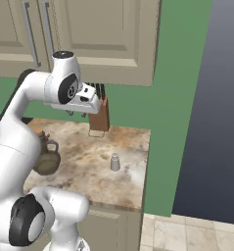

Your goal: There are various items on the counter. Only move the condiments/shakers into the cabinet.

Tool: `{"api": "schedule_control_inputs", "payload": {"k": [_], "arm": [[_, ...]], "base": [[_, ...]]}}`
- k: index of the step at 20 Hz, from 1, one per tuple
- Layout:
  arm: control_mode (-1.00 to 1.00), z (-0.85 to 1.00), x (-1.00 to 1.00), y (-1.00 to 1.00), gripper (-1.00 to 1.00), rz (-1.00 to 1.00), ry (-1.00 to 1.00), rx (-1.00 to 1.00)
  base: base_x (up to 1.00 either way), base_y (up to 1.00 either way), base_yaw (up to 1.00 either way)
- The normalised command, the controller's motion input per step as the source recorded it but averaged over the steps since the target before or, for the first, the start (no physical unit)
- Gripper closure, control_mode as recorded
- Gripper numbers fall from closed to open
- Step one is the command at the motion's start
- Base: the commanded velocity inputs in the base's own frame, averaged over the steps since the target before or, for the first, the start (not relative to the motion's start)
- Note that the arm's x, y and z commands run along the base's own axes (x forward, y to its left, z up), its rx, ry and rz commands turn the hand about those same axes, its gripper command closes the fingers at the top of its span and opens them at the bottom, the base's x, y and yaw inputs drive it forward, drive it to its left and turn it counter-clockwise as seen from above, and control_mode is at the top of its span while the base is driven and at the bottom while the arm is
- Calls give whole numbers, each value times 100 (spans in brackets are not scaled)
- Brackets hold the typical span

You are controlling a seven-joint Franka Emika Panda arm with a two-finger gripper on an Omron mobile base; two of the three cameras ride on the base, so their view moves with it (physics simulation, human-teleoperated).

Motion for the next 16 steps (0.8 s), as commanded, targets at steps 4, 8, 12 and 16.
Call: {"api": "schedule_control_inputs", "payload": {"k": [4, 8, 12, 16], "arm": [[-100, -1, -10, -2, -100, 0, 0, 0], [-100, -21, -30, -39, -100, -3, 0, 4], [-100, -38, -33, -46, -100, -10, -3, 5], [-100, -43, -11, -27, -100, -15, -2, -1]], "base": [[0, 0, 0], [0, 0, 0], [0, 0, 0], [0, 0, 0]]}}
